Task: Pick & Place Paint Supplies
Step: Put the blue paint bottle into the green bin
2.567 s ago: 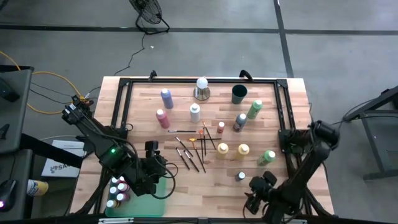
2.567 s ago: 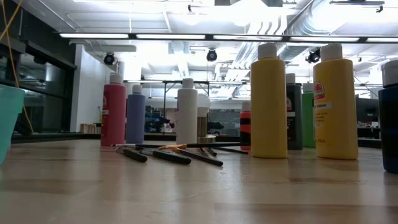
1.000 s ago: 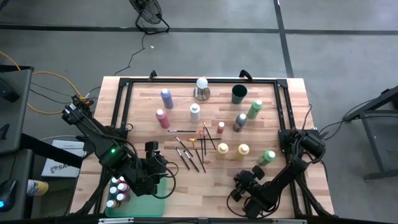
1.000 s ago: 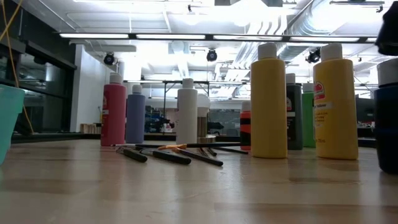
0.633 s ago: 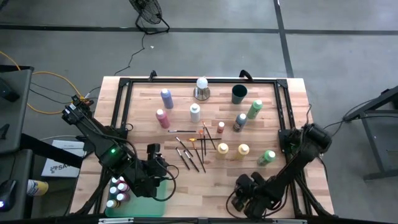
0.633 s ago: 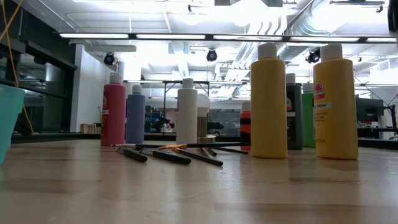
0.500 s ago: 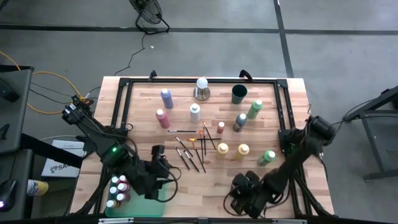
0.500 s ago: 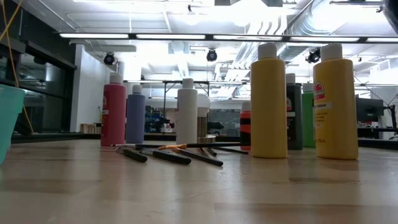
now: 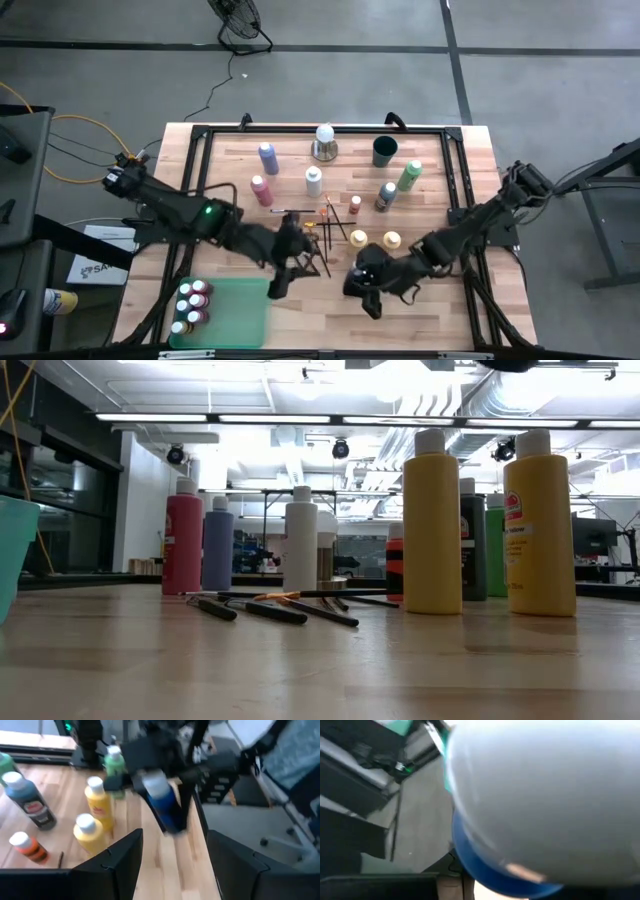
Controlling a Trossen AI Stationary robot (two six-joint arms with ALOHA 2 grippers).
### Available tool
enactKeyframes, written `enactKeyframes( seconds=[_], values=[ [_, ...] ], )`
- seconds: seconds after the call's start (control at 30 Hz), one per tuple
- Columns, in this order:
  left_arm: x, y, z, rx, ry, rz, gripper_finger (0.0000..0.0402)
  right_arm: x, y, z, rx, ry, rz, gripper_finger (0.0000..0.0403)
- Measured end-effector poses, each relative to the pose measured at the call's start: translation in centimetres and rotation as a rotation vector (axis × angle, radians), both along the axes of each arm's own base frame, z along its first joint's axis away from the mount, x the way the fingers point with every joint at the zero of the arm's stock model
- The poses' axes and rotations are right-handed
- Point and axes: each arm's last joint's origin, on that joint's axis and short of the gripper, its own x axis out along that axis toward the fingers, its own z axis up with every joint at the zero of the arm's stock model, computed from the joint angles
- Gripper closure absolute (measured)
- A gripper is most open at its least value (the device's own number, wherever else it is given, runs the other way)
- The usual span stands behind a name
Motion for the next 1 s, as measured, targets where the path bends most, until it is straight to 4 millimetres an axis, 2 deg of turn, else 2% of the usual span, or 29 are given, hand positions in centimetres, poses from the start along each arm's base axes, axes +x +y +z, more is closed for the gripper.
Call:
enactKeyframes(
  seconds=[0.27,0.5,0.83,1.0],
  values=[
    [1.4,2.6,0.5,-0.054,-0.050,0.072,0.0186,2.4,-3.2,0.7,-0.088,-0.110,0.026,0.0287],
    [1.9,4.0,0.5,-0.068,-0.051,0.121,0.0186,3.7,-5.3,1.4,-0.123,-0.205,0.074,0.0287],
    [3.8,3.8,-1.3,-0.072,-0.011,0.135,0.0186,4.4,-6.8,1.7,-0.180,-0.245,0.103,0.0287],
    [4.2,3.7,-1.2,-0.082,-0.038,0.134,0.0186,4.4,-6.8,1.6,-0.180,-0.247,0.129,0.0286]
  ],
)
